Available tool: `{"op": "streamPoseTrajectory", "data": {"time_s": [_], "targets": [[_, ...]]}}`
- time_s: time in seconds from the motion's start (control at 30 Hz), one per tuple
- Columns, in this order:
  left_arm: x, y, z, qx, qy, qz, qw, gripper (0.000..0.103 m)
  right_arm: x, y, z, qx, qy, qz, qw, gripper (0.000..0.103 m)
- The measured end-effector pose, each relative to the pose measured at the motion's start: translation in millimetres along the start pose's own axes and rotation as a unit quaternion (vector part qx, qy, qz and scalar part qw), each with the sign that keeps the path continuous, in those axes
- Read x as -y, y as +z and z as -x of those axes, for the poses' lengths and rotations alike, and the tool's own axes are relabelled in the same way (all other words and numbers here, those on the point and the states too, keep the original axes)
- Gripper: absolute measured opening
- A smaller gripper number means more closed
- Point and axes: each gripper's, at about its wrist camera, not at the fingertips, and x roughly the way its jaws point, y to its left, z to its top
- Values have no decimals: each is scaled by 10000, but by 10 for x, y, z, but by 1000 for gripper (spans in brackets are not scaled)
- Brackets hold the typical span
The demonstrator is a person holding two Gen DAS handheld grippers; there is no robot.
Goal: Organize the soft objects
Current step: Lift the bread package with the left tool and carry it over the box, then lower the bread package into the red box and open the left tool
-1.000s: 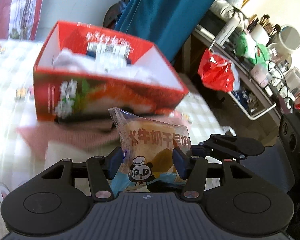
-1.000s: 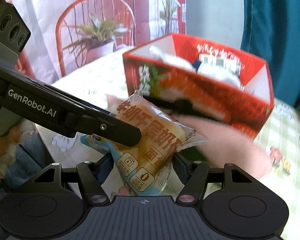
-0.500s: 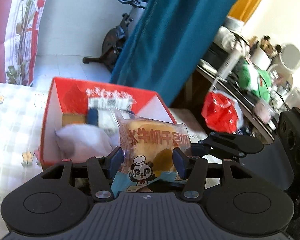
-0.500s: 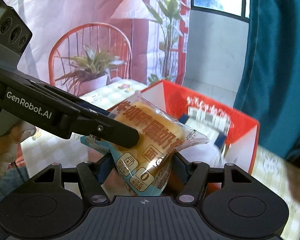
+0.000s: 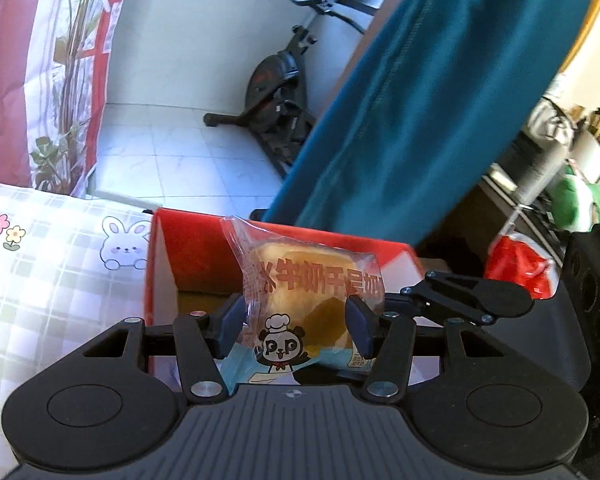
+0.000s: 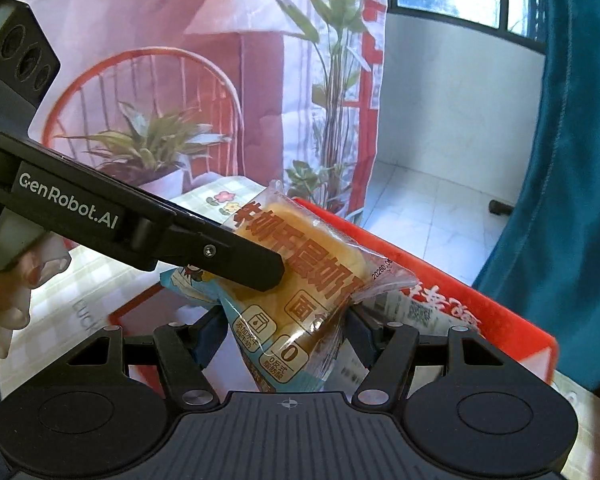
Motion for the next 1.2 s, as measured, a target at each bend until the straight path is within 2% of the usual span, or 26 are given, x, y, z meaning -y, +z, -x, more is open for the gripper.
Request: {"op": "streamPoseTrajectory", "data": {"time_s": [0.3,0.6,0.73,0.83,1.2], "targets": [[-151,71,-282,-233,294,-30,9993,57,241,74,-577,-400,112,162,9990,61],[-114,66,-383,-374,855,-404,9948,57,304,23,-815,-681,64,12,9977,61],[-67,66,-338,-324,862,-498,9945,57,320,-7,-774,-679,73,-33,9977,61],[-17,45,-296,-295,926,-527,9939,57,338,-20,-721,-684,27,-76,9976,57],[241,-130,69,-107,1174,-713,9905,57,244,-124,-163,-503,-560,-183,9970,57]]}}
